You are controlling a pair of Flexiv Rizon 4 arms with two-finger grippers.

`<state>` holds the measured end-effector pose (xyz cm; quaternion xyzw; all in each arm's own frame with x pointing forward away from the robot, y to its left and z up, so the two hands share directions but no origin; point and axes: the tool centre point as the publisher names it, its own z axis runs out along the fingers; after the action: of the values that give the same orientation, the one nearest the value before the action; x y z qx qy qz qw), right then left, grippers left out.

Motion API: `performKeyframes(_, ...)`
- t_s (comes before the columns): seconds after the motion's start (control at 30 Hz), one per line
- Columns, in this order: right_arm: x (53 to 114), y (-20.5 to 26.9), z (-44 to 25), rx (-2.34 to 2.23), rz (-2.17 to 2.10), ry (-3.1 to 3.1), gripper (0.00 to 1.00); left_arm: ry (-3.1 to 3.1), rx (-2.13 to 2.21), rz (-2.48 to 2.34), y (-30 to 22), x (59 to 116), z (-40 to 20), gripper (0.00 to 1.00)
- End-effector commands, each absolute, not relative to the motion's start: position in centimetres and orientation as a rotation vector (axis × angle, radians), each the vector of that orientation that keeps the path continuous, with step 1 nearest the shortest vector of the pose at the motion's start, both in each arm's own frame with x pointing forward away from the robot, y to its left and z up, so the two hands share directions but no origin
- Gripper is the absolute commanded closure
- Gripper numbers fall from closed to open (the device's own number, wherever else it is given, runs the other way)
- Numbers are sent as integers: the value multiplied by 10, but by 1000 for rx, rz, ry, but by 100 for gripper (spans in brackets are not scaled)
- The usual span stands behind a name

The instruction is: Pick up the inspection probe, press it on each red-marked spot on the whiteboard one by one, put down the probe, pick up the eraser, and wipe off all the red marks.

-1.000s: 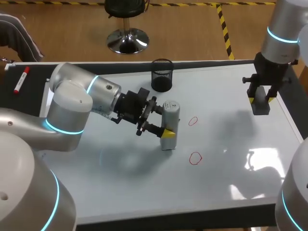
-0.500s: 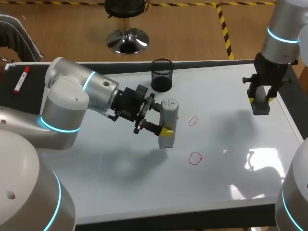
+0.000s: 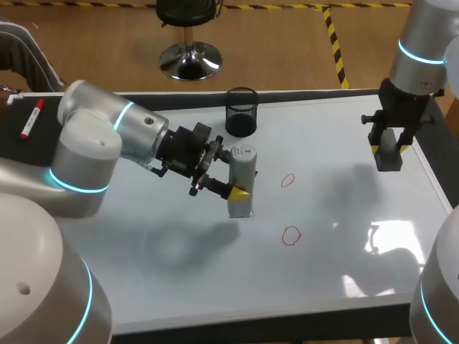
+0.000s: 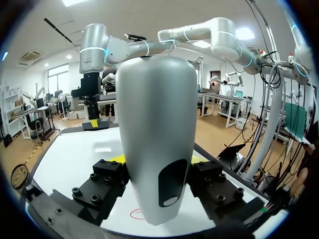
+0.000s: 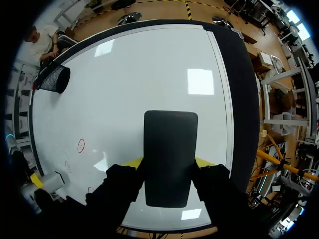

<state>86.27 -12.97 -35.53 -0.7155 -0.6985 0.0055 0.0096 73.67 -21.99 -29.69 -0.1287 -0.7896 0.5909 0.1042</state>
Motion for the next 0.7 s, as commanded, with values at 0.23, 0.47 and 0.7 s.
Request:
performKeyframes(0.23,862,-130,-354,-2234,18,-2183,100,-2328,-371,1764,-202,739,-292,100)
performKeyframes(0.47,862,-130,-354,-2234,18,-2183,100,-2328,-357,1783,-188,742,-289,100)
performKeyframes(0.7,862,-130,-354,-2234,18,-2183,100,-2357,-317,1797,-165,747,-287,100)
